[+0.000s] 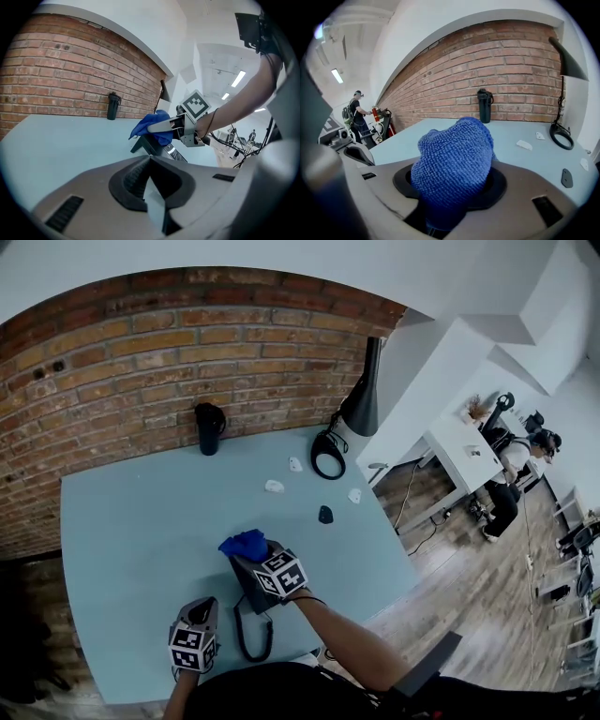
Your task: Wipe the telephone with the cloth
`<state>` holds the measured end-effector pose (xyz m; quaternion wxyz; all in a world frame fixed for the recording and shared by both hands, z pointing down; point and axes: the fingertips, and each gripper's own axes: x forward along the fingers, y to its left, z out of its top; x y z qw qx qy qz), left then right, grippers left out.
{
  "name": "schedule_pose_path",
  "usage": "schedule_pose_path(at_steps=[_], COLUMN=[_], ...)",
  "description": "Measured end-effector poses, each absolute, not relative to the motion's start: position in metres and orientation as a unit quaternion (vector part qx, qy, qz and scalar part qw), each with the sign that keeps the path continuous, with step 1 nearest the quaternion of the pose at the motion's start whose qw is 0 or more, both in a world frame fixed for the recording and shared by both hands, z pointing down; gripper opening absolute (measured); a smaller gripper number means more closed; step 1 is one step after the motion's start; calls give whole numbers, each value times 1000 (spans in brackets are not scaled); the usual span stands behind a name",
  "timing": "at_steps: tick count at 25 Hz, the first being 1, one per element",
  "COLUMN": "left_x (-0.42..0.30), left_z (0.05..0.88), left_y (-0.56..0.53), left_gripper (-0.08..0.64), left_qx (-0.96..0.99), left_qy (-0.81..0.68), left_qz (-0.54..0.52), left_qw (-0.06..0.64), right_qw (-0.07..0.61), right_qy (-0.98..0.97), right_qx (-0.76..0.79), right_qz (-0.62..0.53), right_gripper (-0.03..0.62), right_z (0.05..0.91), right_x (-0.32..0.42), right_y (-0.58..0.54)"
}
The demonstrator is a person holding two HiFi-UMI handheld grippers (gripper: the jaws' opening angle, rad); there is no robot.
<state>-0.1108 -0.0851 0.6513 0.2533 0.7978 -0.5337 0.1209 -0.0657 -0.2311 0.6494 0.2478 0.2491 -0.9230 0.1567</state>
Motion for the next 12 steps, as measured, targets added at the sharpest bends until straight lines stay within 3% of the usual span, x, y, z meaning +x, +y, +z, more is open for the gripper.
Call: schedule_pose_path(at_steps=[4, 12], left_x=[-112, -101], left_z=[652, 652], left_y=[-84, -82], left_gripper=[9, 9], left_qx=[797, 804], left_qy=[-536, -524], left_qz=[118, 125], left_qw=[253, 251], right_qw=[230, 268], right_qy=[-929, -924], right_qx=[233, 221], right_qz=[173, 160], right_gripper=[215, 215], right_z=[653, 663], right_x=[-62, -57], right_y=[-216, -202])
